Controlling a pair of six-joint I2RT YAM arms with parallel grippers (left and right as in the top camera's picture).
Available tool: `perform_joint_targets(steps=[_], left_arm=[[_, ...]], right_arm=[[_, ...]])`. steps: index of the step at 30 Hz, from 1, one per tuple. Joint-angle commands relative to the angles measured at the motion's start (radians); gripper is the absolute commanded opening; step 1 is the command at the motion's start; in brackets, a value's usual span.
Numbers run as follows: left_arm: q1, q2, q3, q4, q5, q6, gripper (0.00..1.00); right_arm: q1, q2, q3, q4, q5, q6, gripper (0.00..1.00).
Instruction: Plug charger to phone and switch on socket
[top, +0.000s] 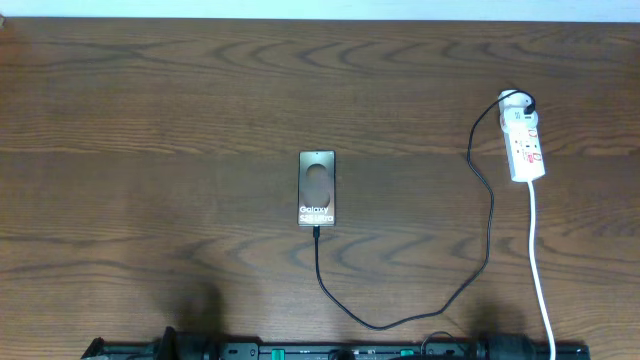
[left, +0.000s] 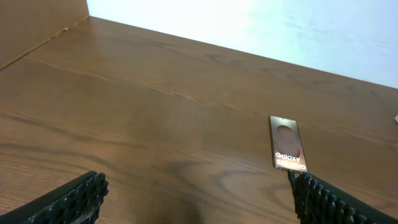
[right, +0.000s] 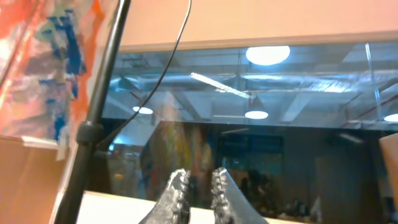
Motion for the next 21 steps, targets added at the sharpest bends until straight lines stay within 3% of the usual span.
perform_joint_targets(steps=[1, 3, 4, 5, 12, 21], left_arm=[[0.004, -0.001, 0.001, -0.002, -0.002, -0.001, 0.97], [0.004, -0.001, 0.001, -0.002, -0.002, -0.001, 0.97], [0.004, -0.001, 0.001, -0.002, -0.002, -0.001, 0.97], [0.004, -0.001, 0.001, -0.002, -0.002, -0.001, 0.98], [0.004, -0.001, 0.001, -0.002, -0.002, -0.001, 0.98], [0.004, -0.001, 0.001, -0.002, -0.002, -0.001, 0.97]], right_arm=[[0.018, 0.005, 0.001, 0.006, 0.019, -0.025, 0.4], [0.021, 0.005, 0.002, 0.048, 0.035, -0.025, 0.64], [0.021, 0.005, 0.002, 0.068, 0.048, -0.025, 0.87], [0.021, 0.006, 0.002, 0.089, 0.072, -0.025, 0.99], [0.019, 0.007, -0.027, 0.217, 0.136, -0.026, 0.99], [0.018, 0.007, -0.146, -0.001, 0.184, -0.025, 0.99]])
